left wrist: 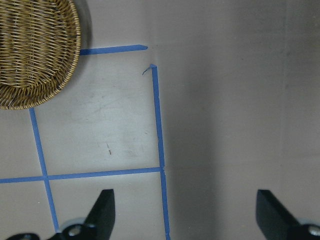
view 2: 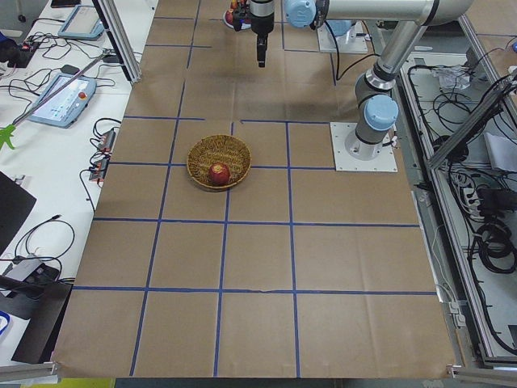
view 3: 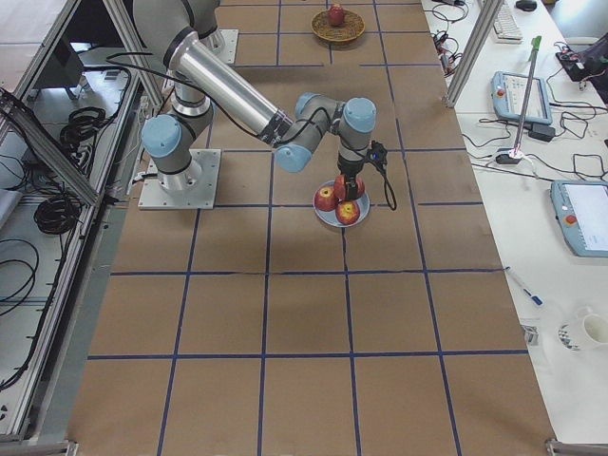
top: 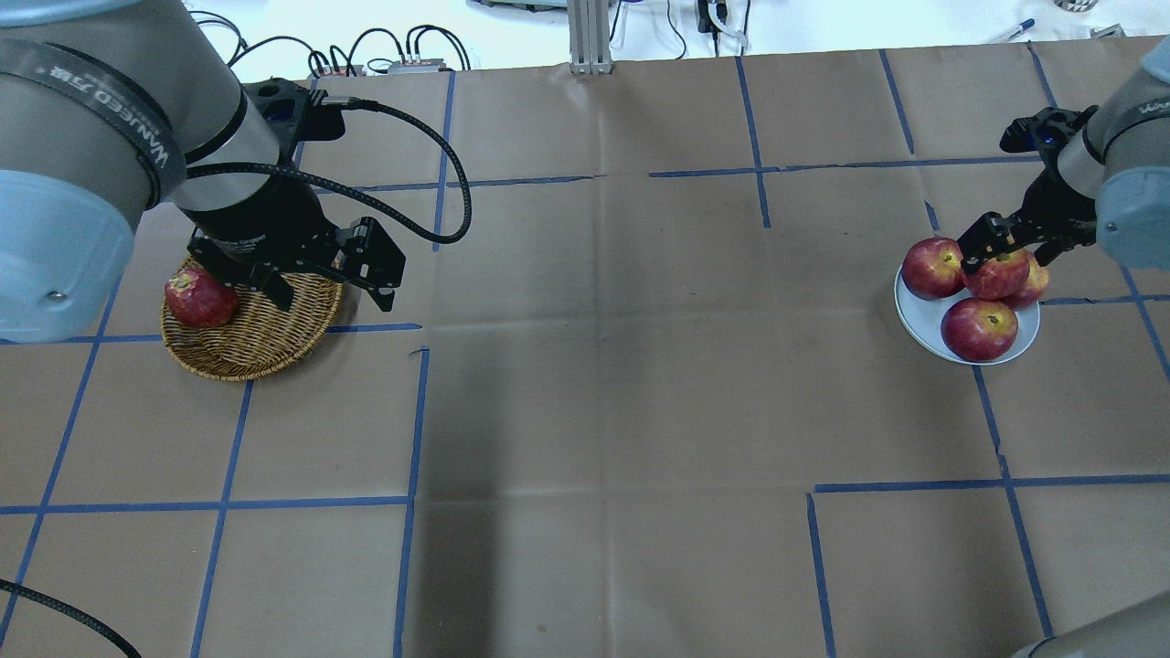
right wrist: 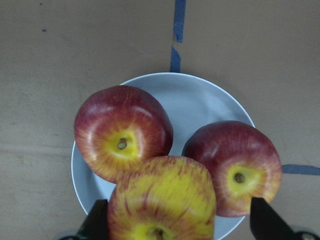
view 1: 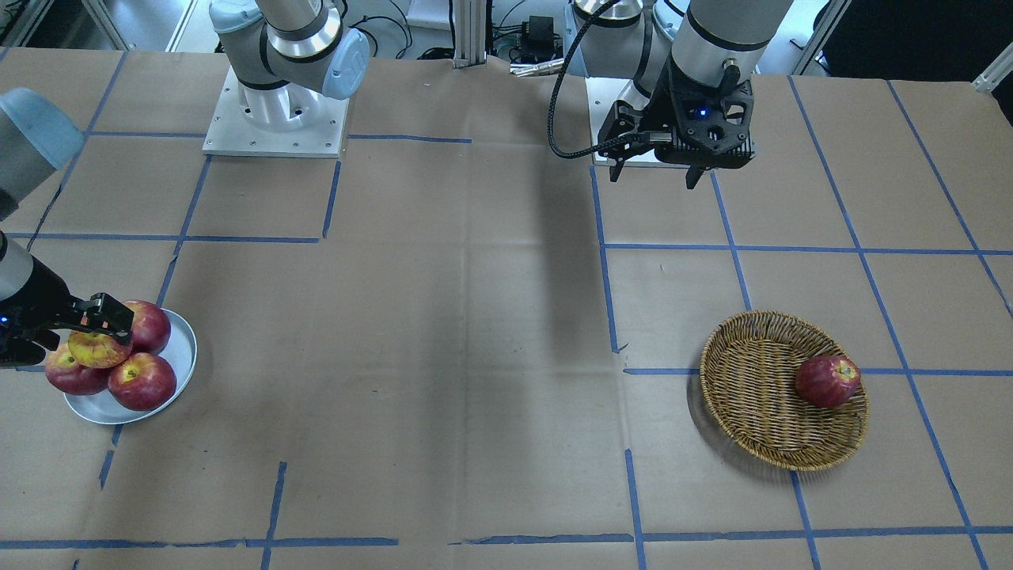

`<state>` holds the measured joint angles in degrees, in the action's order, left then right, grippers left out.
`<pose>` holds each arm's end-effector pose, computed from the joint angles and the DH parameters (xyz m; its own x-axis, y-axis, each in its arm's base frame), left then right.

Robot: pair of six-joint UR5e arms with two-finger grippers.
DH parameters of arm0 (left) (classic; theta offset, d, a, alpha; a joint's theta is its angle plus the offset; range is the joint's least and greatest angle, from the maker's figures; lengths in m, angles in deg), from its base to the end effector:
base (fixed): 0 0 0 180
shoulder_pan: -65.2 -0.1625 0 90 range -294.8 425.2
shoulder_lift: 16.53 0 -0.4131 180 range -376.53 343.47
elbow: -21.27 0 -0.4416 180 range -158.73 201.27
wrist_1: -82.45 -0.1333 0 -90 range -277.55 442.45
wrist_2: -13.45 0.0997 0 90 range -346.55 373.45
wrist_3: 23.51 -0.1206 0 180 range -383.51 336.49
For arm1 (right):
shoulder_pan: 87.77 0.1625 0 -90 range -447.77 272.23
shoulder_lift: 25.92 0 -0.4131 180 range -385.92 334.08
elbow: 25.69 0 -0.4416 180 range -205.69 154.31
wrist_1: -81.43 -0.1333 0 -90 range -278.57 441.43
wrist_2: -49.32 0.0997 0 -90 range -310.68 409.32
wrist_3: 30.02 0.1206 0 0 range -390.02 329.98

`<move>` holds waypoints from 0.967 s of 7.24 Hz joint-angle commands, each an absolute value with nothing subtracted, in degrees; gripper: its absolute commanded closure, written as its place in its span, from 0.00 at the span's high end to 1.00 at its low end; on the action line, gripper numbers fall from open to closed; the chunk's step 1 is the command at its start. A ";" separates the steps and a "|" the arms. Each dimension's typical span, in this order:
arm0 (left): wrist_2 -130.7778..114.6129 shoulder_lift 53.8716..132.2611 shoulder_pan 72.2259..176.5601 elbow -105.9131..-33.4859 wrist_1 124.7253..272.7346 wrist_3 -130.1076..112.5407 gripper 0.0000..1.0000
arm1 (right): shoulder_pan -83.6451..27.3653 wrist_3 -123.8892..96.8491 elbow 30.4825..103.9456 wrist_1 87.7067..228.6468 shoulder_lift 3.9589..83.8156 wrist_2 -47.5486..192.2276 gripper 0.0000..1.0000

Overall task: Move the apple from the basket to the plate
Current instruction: 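Lower the apple onto the plate and open the right gripper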

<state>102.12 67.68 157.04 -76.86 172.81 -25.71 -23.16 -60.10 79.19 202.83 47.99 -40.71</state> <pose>-0.1519 -0.4888 0.4303 -0.9973 0.0693 0.0250 0.0704 0.9964 0.0462 -0.1342 -0.5935 0.2123 -0.9966 -0.0817 0.0042 -0.0818 0.9966 -0.0062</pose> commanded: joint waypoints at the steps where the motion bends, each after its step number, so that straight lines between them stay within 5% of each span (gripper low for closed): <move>1: 102.13 67.76 157.04 -76.64 172.98 -25.80 0.99 | -22.91 -59.99 78.98 202.46 50.44 -40.77 1.00; 7: 102.22 67.85 156.96 -76.81 172.98 -25.80 0.99 | -9.76 -37.28 75.58 177.98 68.81 -40.42 1.00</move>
